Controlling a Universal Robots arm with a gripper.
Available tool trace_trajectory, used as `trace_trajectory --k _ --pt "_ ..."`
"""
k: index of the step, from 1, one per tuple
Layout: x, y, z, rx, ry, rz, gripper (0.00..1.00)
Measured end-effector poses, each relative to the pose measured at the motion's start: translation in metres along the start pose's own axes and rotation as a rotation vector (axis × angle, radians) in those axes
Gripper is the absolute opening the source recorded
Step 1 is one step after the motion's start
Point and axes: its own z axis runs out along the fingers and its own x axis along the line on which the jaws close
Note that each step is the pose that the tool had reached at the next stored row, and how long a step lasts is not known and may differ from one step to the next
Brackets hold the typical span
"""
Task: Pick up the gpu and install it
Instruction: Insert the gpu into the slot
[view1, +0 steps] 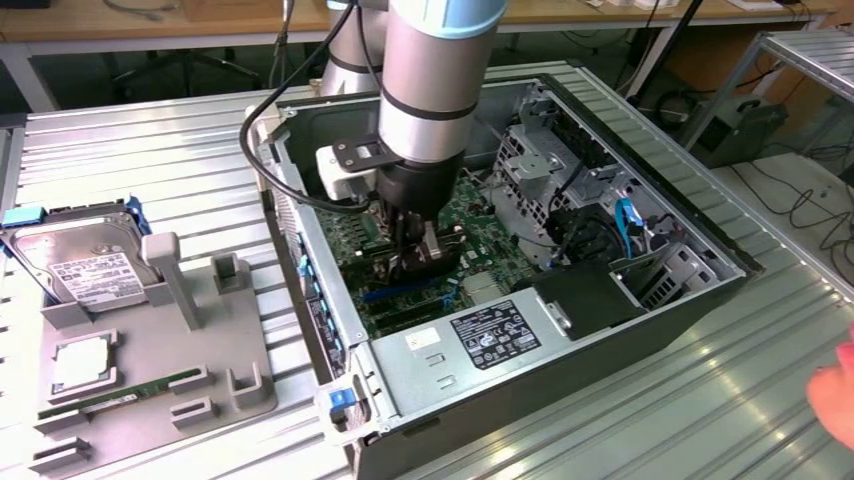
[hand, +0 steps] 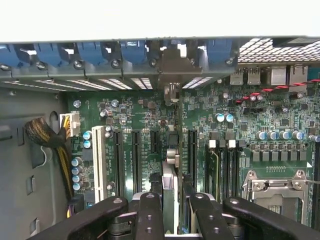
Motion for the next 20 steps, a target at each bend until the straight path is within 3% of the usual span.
trace_trajectory --k 11,20 --pt "0.0000 0.0001 0.0038 0.0003 -0.0002 0.000 0.26" --pt "-0.0009 0.0002 -0.0016 0.0007 0.0006 -0.006 0.26"
